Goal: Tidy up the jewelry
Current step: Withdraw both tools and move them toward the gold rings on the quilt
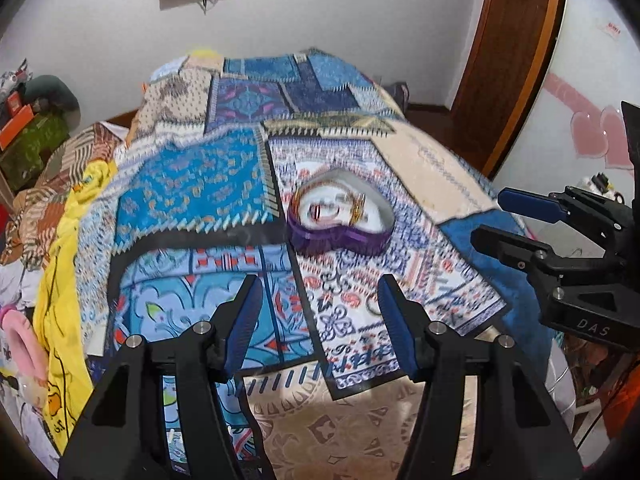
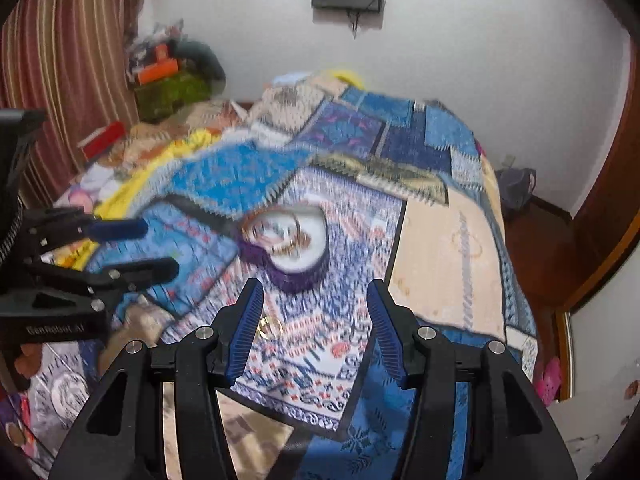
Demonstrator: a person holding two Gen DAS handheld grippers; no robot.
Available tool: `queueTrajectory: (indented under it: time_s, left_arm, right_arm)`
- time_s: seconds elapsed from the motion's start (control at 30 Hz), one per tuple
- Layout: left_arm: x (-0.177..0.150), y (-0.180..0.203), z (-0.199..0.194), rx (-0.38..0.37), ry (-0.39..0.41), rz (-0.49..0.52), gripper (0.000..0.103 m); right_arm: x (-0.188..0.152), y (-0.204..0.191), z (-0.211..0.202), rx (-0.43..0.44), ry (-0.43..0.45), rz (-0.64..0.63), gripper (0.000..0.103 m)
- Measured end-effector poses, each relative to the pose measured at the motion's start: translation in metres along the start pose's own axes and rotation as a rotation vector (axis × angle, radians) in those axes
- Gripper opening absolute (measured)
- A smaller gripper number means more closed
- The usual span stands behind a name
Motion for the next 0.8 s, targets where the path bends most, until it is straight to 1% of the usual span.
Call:
queueTrajectory:
  time_s: [0.17, 0.27, 0.43, 0.63, 0.7, 0.73, 0.77, 0.8]
  left_arm:
    - [-0.014, -0.012, 0.029, -0.004, -0.074, -0.034, 0.059]
    - [-0.021, -0.020, 0.038, -0.010, -0.091, -0.063, 0.059]
    - [-0.029, -0.033, 0.042, -0.013, -0.096, -0.103, 0.059]
    - [-0.038, -0.037, 0.042, 0.013, -0.090, -0.093, 0.059]
    - [-0.041, -0.036, 0.041, 0.014, -0.086, -0.082, 0.059]
    - [-0.043, -0.035, 0.041, 0.015, -0.086, -0.077, 0.059]
    - [-0.044, -0.033, 0.041, 0.013, -0.086, -0.071, 0.059]
    - [-0.045, -0.032, 0.041, 0.011, -0.086, -0.065, 0.059]
  right_arm:
    - [-0.021, 0.002, 0.025, 0.032, -0.098, 0.001, 0.050]
    - [-0.033, -0.003, 0.037, 0.078, -0.150, 0.006, 0.050]
    - [-0.041, -0.018, 0.044, 0.132, -0.171, 0.004, 0.050]
    - [-0.039, -0.035, 0.057, 0.171, -0.197, -0.016, 0.050]
    - [-0.039, -0.038, 0.059, 0.179, -0.203, -0.022, 0.045]
    - [-0.038, -0.039, 0.060, 0.183, -0.206, -0.029, 0.038]
    - [-0.038, -0.040, 0.061, 0.184, -0.209, -0.034, 0.034]
    - [-0.038, -0.041, 0.062, 0.183, -0.213, -0.042, 0.033]
Point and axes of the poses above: each gripper's, at about its wrist camera, not at the fingertips, and z roughly the way its jaws point, y to its right, x to its top, the point moved 6 cm from there along z, roughly the way its jaws point, and after that the axes turned 7 degrees about -y, right-handed, at the moved point
